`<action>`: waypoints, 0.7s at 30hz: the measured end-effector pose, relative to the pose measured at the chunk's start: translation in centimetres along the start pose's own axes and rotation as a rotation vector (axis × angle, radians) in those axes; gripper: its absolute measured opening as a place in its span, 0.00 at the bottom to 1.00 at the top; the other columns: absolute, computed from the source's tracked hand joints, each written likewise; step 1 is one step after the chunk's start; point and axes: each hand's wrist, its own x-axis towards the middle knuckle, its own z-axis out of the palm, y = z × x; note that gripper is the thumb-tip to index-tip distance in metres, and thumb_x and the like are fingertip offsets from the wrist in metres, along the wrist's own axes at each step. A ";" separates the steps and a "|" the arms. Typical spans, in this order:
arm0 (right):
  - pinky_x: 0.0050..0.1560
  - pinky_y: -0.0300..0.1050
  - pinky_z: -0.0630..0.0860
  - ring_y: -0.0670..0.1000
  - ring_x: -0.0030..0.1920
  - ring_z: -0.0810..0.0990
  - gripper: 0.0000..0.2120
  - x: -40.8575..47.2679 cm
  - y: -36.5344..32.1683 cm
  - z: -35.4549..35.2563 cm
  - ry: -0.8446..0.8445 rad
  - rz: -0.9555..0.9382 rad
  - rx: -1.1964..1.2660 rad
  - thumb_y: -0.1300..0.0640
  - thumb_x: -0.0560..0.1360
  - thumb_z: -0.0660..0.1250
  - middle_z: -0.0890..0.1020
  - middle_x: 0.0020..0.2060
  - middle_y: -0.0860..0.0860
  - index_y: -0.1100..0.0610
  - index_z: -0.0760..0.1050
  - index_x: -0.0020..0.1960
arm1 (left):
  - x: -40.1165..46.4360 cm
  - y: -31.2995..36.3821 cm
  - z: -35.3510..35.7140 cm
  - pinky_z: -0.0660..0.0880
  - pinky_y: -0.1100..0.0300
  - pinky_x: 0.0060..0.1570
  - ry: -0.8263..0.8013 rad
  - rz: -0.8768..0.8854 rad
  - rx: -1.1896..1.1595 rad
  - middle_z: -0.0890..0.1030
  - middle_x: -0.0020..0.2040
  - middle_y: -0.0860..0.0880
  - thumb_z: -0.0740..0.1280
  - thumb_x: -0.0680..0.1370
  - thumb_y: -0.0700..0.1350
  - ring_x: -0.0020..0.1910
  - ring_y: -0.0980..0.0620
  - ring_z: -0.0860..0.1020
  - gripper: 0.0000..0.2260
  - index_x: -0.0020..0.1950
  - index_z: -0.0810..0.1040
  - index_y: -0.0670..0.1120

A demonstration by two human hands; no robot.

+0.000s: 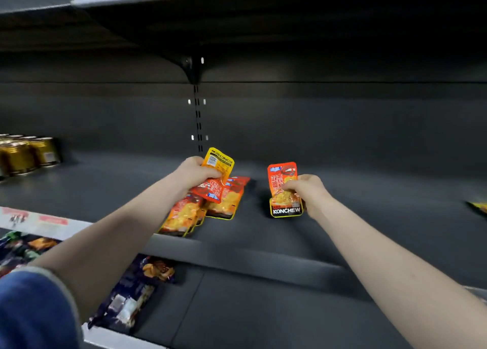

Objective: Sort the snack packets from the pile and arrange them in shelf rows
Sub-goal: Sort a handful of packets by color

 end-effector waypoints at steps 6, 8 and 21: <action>0.38 0.45 0.78 0.55 0.37 0.81 0.08 -2.0 -0.6 6.7 0.065 0.061 0.023 0.69 0.70 0.69 0.81 0.40 0.58 0.63 0.75 0.49 | 3.4 -3.0 -6.9 0.76 0.58 0.42 -0.060 0.052 -0.008 0.81 0.45 0.43 0.71 0.74 0.39 0.38 0.49 0.79 0.06 0.47 0.75 0.43; 0.40 0.46 0.79 0.55 0.39 0.82 0.10 -2.6 -1.0 8.0 0.079 0.070 0.037 0.69 0.70 0.70 0.82 0.43 0.59 0.64 0.74 0.51 | 4.1 -3.4 -7.9 0.75 0.59 0.40 -0.089 0.061 -0.038 0.81 0.43 0.44 0.70 0.74 0.39 0.37 0.50 0.79 0.05 0.44 0.74 0.45; 0.20 0.34 0.63 0.46 0.28 0.70 0.12 -3.5 0.7 11.6 0.186 0.160 -0.152 0.64 0.63 0.78 0.78 0.33 0.53 0.61 0.77 0.43 | 5.5 -5.3 -9.2 0.76 0.59 0.43 -0.212 0.082 -0.110 0.82 0.48 0.43 0.70 0.74 0.39 0.39 0.50 0.79 0.10 0.53 0.76 0.42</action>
